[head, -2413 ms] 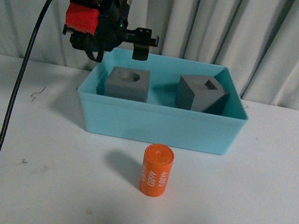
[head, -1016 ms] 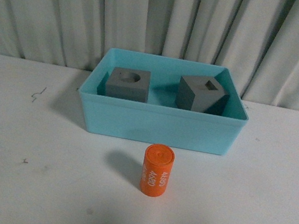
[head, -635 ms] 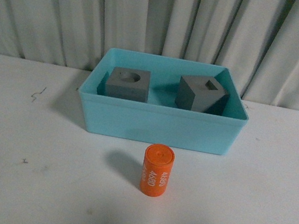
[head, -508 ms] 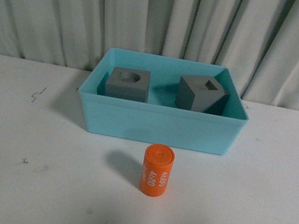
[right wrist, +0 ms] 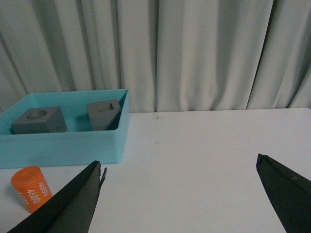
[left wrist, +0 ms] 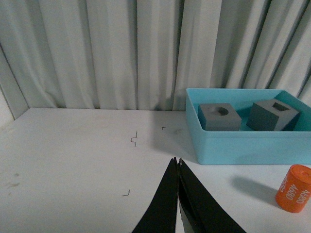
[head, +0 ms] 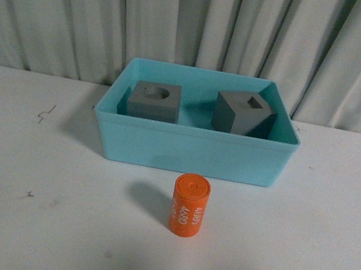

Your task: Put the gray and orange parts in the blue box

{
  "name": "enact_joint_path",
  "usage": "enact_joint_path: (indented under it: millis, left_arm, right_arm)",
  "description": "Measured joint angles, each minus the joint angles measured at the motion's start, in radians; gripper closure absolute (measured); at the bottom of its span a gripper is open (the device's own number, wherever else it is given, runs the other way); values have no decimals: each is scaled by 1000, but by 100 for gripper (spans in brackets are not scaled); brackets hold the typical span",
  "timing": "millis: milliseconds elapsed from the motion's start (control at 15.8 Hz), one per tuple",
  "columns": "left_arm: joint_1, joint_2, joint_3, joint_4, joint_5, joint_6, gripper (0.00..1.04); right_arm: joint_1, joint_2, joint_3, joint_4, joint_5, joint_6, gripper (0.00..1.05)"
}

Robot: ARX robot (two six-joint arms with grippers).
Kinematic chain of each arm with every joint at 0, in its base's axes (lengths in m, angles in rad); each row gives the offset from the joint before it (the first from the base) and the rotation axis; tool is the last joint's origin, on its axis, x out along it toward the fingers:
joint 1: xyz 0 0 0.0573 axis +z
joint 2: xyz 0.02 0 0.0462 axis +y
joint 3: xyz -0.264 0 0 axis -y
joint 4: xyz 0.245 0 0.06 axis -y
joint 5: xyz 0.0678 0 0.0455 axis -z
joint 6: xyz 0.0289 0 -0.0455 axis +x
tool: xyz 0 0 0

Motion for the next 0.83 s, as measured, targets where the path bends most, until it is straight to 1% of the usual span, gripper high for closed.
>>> enact_joint_path:
  millis: [508, 762, 825]
  left_arm:
    - [0, 0, 0, 0, 0, 0, 7]
    - [0, 0, 0, 0, 0, 2, 7]
    - [0, 0, 0, 0, -2, 1, 7]
  right_arm:
    - [0, 0, 0, 0, 0, 0, 6]
    - [3, 3, 2, -14, 11, 2, 6]
    - [68, 139, 83, -206, 195, 95, 6]
